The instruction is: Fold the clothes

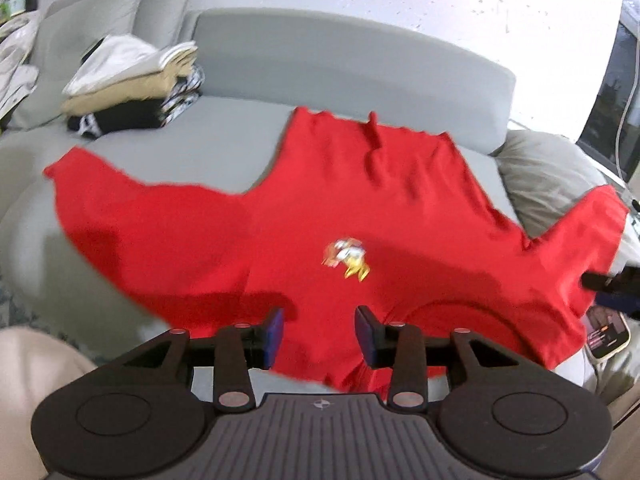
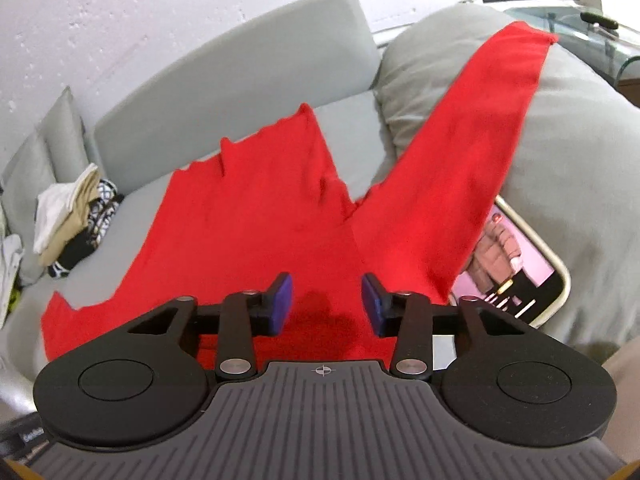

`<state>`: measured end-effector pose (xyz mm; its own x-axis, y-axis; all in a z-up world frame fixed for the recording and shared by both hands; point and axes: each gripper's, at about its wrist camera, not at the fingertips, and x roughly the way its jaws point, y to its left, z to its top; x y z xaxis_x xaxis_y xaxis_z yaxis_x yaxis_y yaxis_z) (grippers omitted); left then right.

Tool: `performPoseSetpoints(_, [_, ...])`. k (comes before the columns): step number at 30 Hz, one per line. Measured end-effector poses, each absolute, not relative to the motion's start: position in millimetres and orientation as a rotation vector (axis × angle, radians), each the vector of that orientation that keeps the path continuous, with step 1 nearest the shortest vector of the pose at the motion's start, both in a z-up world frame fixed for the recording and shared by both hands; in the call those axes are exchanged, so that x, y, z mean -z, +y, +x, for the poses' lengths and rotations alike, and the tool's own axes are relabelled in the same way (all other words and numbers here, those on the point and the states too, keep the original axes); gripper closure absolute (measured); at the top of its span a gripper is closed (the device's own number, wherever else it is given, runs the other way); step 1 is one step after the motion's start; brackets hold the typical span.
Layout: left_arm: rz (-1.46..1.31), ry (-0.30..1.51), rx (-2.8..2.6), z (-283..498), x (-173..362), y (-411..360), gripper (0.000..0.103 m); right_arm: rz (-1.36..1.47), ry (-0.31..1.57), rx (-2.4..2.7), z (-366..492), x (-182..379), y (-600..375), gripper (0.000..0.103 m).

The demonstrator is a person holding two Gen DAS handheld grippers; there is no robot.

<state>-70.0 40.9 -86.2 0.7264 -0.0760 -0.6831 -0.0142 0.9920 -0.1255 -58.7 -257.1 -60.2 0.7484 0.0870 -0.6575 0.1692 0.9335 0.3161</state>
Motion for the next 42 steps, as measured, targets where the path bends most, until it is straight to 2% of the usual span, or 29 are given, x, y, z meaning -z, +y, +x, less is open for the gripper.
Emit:
performPoseSetpoints(1, [-0.110, 0.778, 0.044, -64.5, 90.3, 38.0, 0.066, 0.348, 0.739, 0.016, -59.0, 62.9, -256.8, 0.056])
performPoseSetpoints(3, [-0.078, 0.819, 0.063, -53.5, 98.4, 32.1, 0.067, 0.299, 0.790, -0.050, -50.9, 75.9, -246.5, 0.067])
performPoseSetpoints(5, [-0.039, 0.900, 0.070, -46.3, 107.5, 26.4, 0.069, 0.262, 0.881, -0.077, -41.3, 91.1, -237.8, 0.071])
performPoseSetpoints(6, [-0.023, 0.939, 0.072, -45.1, 111.3, 24.6, 0.069, 0.255, 0.901, -0.065, -40.7, 93.5, -237.4, 0.076])
performPoseSetpoints(8, [-0.028, 0.947, 0.078, -48.8, 111.0, 26.6, 0.068, 0.253, 0.909, -0.028, -43.8, 90.4, -241.3, 0.077])
performPoseSetpoints(10, [-0.049, 0.928, 0.090, -50.1, 103.5, 29.7, 0.066, 0.290, 0.832, 0.058, -53.5, 74.2, -257.5, 0.074])
performPoseSetpoints(11, [-0.060, 0.918, 0.096, -50.8, 99.8, 31.3, 0.065, 0.309, 0.760, 0.112, -59.6, 63.6, -267.7, 0.061])
performPoseSetpoints(12, [-0.065, 0.908, 0.099, -50.1, 95.6, 32.2, 0.062, 0.320, 0.677, 0.180, -63.5, 53.2, -278.0, 0.041])
performPoseSetpoints(15, [-0.064, 0.882, 0.099, -37.8, 82.7, 28.7, 0.058, 0.323, 0.463, 0.396, -61.9, 33.1, -308.8, 0.023])
performPoseSetpoints(17, [-0.073, 0.882, 0.110, -27.9, 79.0, 24.7, 0.058, 0.311, 0.411, 0.495, -46.9, 32.8, -327.0, 0.017])
performPoseSetpoints(23, [-0.062, 0.875, 0.132, -15.5, 81.0, 13.1, 0.058, 0.248, 0.452, 0.621, 18.1, 68.9, -356.1, 0.017])
performPoseSetpoints(32, [-0.076, 0.883, 0.130, 0.0, 88.5, 12.9, 0.058, -0.062, 0.544, 0.606, 65.8, 96.8, -328.2, 0.013])
performPoseSetpoints(42, [-0.109, 0.885, 0.089, 9.0, 79.4, 29.0, 0.057, 0.134, 0.373, 0.514, 63.5, 33.4, -333.9, 0.013])
